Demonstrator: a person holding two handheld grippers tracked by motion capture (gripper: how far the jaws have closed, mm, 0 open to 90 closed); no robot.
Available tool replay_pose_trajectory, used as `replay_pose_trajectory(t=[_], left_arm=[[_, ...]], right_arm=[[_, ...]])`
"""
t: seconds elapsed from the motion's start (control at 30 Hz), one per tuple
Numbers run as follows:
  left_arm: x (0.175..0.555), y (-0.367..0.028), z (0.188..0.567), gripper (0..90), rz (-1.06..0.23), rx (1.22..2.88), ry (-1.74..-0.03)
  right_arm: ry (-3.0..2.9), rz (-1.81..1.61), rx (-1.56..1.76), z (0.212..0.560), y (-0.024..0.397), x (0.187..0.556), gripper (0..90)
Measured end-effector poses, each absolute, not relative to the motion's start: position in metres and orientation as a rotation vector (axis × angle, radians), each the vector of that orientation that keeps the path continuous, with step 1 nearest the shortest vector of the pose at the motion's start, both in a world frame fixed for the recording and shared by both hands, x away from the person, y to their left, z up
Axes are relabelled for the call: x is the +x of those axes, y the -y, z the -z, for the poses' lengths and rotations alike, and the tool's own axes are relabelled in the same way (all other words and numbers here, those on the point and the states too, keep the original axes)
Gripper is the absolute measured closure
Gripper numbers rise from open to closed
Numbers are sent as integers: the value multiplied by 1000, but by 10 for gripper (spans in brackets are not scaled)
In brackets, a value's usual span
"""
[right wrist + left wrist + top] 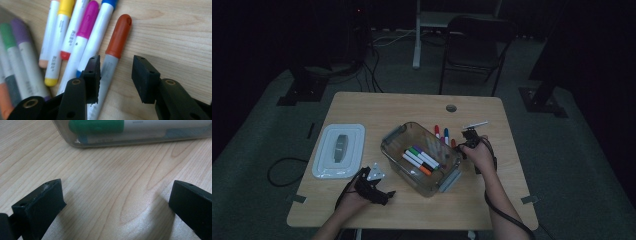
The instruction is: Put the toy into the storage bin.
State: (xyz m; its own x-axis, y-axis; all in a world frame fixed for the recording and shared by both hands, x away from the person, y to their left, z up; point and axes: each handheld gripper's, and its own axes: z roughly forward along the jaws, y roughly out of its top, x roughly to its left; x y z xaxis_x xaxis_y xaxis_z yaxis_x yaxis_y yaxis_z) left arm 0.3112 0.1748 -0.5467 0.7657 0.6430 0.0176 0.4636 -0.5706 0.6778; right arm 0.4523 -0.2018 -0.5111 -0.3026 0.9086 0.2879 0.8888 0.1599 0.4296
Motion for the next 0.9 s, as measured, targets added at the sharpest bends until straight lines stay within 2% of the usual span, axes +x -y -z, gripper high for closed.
replay_pose_trajectory(t=[0.13, 0.17, 0.47, 0.7, 0.9], left_arm=[[311, -175, 547, 4, -344, 2282, -822], [311, -175, 547, 4, -344, 2282, -822], [311, -175, 547, 4, -344, 2282, -822], [311, -175, 547, 4, -344, 2281, -823], [311, -175, 547, 4, -343, 2278, -824]], right_arm=[[-2350, -789, 1857, 515, 205, 454, 702], [-2340, -785, 1872, 515, 207, 454, 761], [-2263, -920, 1937, 494, 230, 447, 768], [-2253, -1143, 1827, 433, 236, 430, 769], [-2338, -1337, 1658, 389, 217, 415, 768]])
